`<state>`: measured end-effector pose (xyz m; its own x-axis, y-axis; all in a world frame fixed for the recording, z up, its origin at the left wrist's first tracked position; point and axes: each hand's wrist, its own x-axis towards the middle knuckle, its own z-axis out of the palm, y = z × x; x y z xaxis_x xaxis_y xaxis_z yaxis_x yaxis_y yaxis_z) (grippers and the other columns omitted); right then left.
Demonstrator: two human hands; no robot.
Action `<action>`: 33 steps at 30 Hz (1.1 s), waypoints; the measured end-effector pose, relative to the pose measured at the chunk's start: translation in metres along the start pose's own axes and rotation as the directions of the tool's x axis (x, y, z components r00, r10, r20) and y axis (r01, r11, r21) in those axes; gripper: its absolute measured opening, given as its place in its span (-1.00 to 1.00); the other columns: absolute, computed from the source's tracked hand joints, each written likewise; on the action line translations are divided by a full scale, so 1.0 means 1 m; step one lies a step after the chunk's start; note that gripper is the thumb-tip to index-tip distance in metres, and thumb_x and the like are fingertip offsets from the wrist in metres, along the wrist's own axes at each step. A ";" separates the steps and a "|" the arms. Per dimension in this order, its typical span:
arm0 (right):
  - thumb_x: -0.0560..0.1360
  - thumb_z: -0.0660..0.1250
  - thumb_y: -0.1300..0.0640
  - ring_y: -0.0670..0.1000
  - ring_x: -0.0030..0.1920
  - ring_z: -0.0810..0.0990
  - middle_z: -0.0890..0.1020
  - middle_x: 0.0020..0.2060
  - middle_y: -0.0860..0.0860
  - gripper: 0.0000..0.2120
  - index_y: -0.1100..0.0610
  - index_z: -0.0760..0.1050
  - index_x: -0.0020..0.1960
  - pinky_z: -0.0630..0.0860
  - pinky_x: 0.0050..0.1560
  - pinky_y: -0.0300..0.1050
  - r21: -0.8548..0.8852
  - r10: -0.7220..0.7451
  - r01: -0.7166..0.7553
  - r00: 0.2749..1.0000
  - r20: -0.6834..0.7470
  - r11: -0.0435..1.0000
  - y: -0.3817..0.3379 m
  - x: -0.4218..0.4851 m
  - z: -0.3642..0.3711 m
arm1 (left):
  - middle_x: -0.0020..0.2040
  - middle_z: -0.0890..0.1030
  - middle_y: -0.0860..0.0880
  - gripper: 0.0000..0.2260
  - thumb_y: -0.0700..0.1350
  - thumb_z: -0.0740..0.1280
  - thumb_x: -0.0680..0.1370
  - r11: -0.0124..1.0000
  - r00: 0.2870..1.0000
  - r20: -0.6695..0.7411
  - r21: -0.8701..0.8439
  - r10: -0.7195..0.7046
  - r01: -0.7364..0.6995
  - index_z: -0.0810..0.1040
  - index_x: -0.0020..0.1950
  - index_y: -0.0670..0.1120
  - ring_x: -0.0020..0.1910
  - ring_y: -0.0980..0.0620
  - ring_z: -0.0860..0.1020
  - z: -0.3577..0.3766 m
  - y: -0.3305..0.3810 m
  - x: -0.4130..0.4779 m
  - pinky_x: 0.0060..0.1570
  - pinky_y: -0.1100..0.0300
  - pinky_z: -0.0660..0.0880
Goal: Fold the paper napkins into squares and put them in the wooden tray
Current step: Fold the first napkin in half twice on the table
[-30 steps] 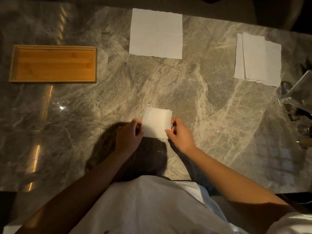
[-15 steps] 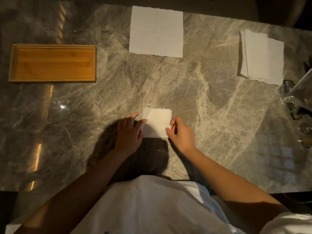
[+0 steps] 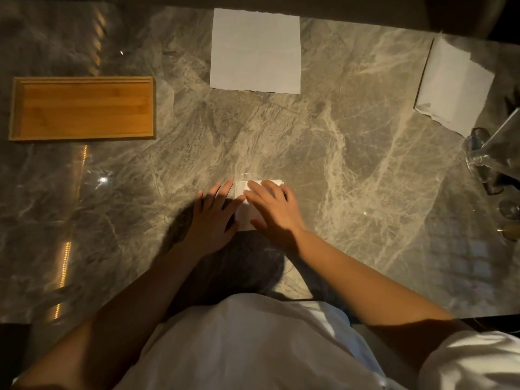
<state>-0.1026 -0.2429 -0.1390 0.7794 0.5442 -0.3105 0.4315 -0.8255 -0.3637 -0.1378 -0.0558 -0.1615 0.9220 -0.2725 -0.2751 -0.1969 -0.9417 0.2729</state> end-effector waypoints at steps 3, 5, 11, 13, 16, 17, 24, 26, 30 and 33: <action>0.57 0.21 -0.11 0.06 0.56 -0.13 -0.04 0.58 -0.05 -0.34 -0.03 -0.02 0.56 -0.17 0.49 0.25 -0.084 0.028 -0.015 0.988 0.154 0.996 0.012 0.005 0.004 | 0.56 -0.02 -0.10 -0.40 0.11 0.25 0.49 1.000 0.998 0.058 0.022 -0.014 0.013 0.13 0.49 0.12 0.52 -0.18 -0.06 0.001 -0.007 0.001 0.39 -0.30 -0.02; 0.57 0.19 -0.13 0.06 0.56 -0.18 -0.09 0.58 -0.04 -0.29 -0.01 -0.10 0.56 -0.19 0.47 0.28 -0.114 0.006 0.012 0.988 0.155 0.993 0.020 0.002 0.006 | 0.57 -0.11 -0.08 -0.35 0.17 0.25 0.49 0.999 0.996 0.086 0.029 -0.027 0.025 0.02 0.51 0.15 0.53 -0.18 -0.13 0.002 -0.013 0.002 0.39 -0.31 -0.08; 0.53 0.15 -0.25 0.08 0.56 -0.21 -0.13 0.57 -0.04 -0.22 -0.01 -0.19 0.56 -0.13 0.44 0.37 -0.169 0.000 0.025 0.989 0.151 0.985 0.057 -0.018 0.001 | 0.56 -0.21 -0.05 -0.24 0.27 0.25 0.44 0.998 0.992 0.114 0.050 -0.044 0.038 -0.11 0.50 0.18 0.52 -0.16 -0.22 0.002 -0.020 0.007 0.39 -0.32 -0.15; 0.52 0.14 -0.28 0.08 0.56 -0.22 -0.16 0.57 -0.05 -0.20 -0.02 -0.20 0.56 -0.14 0.44 0.37 -0.162 0.002 0.022 0.989 0.147 0.986 0.066 -0.022 0.001 | 0.56 -0.21 -0.05 -0.23 0.28 0.25 0.44 0.998 0.992 0.116 0.052 -0.040 0.034 -0.12 0.50 0.18 0.52 -0.16 -0.23 0.002 -0.021 0.007 0.39 -0.33 -0.16; 0.52 0.13 -0.30 0.08 0.56 -0.23 -0.18 0.57 -0.06 -0.20 -0.02 -0.22 0.56 -0.16 0.44 0.36 -0.163 0.003 0.021 0.989 0.145 0.986 0.069 -0.024 0.002 | 0.56 -0.21 -0.05 -0.23 0.28 0.24 0.45 0.998 0.993 0.117 0.051 -0.034 0.028 -0.13 0.50 0.17 0.52 -0.16 -0.23 0.002 -0.021 0.007 0.38 -0.33 -0.17; 0.52 0.13 -0.30 0.08 0.56 -0.23 -0.19 0.57 -0.06 -0.19 -0.02 -0.22 0.56 -0.17 0.44 0.36 -0.158 0.005 0.018 0.989 0.147 0.987 0.068 -0.024 0.002 | 0.56 -0.21 -0.05 -0.23 0.28 0.25 0.45 0.998 0.992 0.120 0.050 -0.034 0.028 -0.12 0.50 0.17 0.52 -0.16 -0.23 0.002 -0.021 0.007 0.38 -0.33 -0.17; 0.50 0.22 -0.27 0.05 0.56 -0.10 -0.01 0.57 -0.04 -0.24 -0.04 -0.02 0.56 -0.13 0.48 0.29 0.062 0.034 -0.039 0.996 0.080 0.997 0.062 -0.023 -0.009 | 0.53 0.13 -0.12 -0.36 0.11 0.36 0.41 0.996 0.996 -0.038 -0.057 -0.075 0.073 0.22 0.45 0.08 0.50 -0.14 0.09 -0.010 -0.009 0.008 0.41 -0.26 0.01; 0.51 0.24 -0.22 0.06 0.55 0.03 0.12 0.55 -0.02 -0.32 -0.03 0.10 0.53 0.00 0.51 0.19 0.197 0.077 -0.074 0.997 -0.007 0.978 0.061 -0.023 -0.016 | 0.44 0.33 -0.13 -0.47 0.04 0.36 0.41 0.990 0.979 -0.183 -0.131 -0.084 0.060 0.36 0.37 0.02 0.41 -0.13 0.28 -0.016 -0.004 0.009 0.38 -0.20 0.15; 0.51 0.28 -0.15 0.05 0.50 0.17 0.26 0.49 -0.01 -0.40 0.00 0.24 0.48 0.16 0.46 0.15 0.221 0.088 -0.067 0.992 -0.088 0.973 0.057 -0.020 -0.022 | 0.29 0.50 -0.10 -0.59 0.00 0.34 0.42 0.984 0.946 -0.323 -0.174 -0.035 -0.023 0.49 0.25 -0.05 0.25 -0.11 0.45 -0.028 0.011 0.020 0.25 -0.07 0.32; 0.51 0.29 -0.13 0.03 0.47 0.21 0.30 0.46 -0.01 -0.43 0.00 0.28 0.46 0.19 0.44 0.13 0.219 0.073 -0.051 0.993 -0.094 0.974 0.054 -0.013 -0.024 | 0.28 0.51 -0.09 -0.63 -0.03 0.36 0.44 0.979 0.944 -0.330 -0.195 -0.003 -0.066 0.51 0.23 -0.06 0.25 -0.11 0.46 -0.033 0.020 0.031 0.26 -0.13 0.32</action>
<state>-0.0792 -0.2980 -0.1334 0.8480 0.4660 -0.2524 0.2811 -0.7993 -0.5311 -0.1019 -0.0768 -0.1338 0.9809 -0.1896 0.0439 -0.1880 -0.8651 0.4651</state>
